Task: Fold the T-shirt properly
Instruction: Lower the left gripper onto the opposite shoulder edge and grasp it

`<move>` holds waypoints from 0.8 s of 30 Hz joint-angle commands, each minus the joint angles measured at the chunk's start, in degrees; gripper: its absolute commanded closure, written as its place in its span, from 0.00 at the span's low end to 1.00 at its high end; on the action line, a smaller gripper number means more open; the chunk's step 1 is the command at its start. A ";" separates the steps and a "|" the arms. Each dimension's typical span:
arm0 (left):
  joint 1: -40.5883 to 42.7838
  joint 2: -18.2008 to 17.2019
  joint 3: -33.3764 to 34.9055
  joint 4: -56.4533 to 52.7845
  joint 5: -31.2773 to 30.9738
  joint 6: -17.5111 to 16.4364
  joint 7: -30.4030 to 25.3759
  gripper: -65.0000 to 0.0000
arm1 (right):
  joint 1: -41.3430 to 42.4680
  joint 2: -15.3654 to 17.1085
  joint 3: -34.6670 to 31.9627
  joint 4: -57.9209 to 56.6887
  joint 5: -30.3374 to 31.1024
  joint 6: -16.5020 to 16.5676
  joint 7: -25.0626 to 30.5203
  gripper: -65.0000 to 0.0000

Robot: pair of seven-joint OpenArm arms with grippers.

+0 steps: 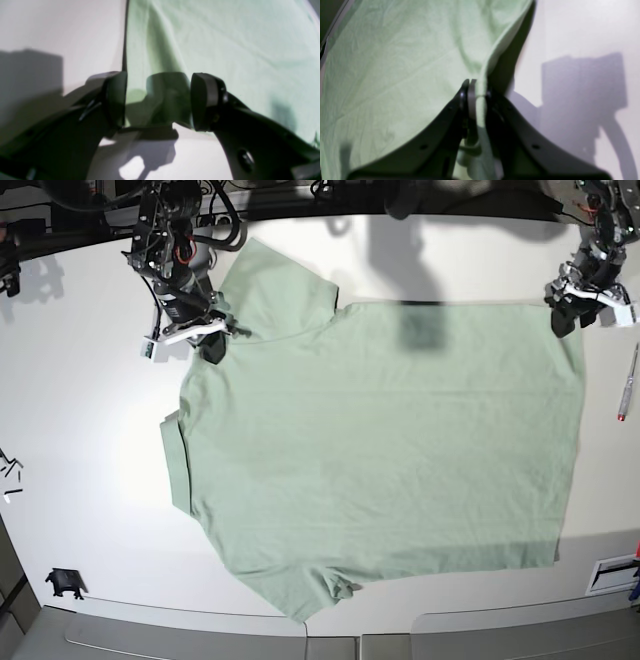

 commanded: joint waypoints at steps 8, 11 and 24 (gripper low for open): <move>2.03 0.68 0.57 -1.18 -8.74 -2.27 12.17 0.43 | 0.46 0.46 0.24 0.83 0.15 0.46 0.48 1.00; 1.86 0.66 0.57 -1.18 -11.41 -4.28 12.11 0.43 | 0.46 0.46 0.24 0.83 0.17 0.46 0.46 1.00; 1.36 0.98 0.46 -1.18 -15.06 -2.64 16.94 0.43 | 0.46 0.46 0.24 0.85 0.15 0.46 -0.15 1.00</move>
